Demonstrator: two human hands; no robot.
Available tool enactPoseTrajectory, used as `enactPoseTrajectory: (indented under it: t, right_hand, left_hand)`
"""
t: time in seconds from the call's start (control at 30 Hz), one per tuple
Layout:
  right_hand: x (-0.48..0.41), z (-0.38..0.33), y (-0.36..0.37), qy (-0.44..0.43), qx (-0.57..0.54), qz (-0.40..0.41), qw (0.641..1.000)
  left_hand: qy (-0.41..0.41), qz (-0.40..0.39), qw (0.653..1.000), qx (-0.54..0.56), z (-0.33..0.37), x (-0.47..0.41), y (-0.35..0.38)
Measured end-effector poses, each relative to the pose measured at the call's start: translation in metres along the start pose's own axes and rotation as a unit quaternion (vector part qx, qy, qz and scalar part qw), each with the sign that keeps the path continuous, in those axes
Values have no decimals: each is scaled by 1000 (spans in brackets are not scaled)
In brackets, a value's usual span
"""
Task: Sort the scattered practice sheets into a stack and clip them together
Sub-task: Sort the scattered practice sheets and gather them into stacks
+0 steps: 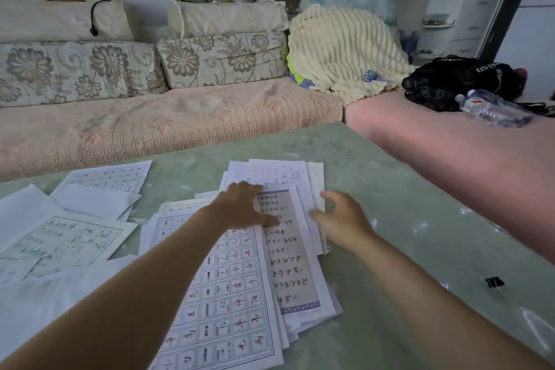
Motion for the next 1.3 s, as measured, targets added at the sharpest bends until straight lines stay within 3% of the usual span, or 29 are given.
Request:
enactPoseTrajectory:
  t: [0.1, 0.17, 0.37, 0.63, 0.8, 0.93, 1.03, 1.2, 1.3]
  right_hand:
    - [-18, -12, -1, 107, -203, -11, 973]
    - [-20, -21, -5, 151, -279, -8, 948]
    - [-20, -31, -6, 231, -332, -66, 912]
    - [-18, -31, 2, 226, -227, -112, 941]
    - [-13, -35, 11, 107, -142, -68, 982]
    - [-11, -30, 11, 84, -117, -25, 989]
    - [-11, -24, -2, 80, -55, 59, 994]
    - [4, -16, -15, 43, -19, -42, 998]
    - [19, -19, -35, 28, 27, 71, 997]
  left_hand:
    - [12, 38, 999, 8, -4, 5, 9]
    - [14, 59, 998, 11, -5, 10, 14]
    - [19, 86, 996, 10, -2, 21, 19]
    - [35, 126, 991, 31, -4, 28, 30]
    - [44, 154, 986, 45, -4, 31, 31]
    - [54, 186, 980, 39, -3, 37, 26]
    - [53, 142, 987, 46, -6, 47, 23]
    - [13, 31, 999, -2, -10, 60, 27]
    - [-22, 58, 998, -12, -7, 67, 21]
Point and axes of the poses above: each hand's wrist, its own x-axis away from the middle knuckle, its own y-axis out of the palm, z = x × y, the point moved 1 cm from there along -x, towards the middle knuckle, and after that the axes turned 7 degrees about x, right-handed, at the moved point
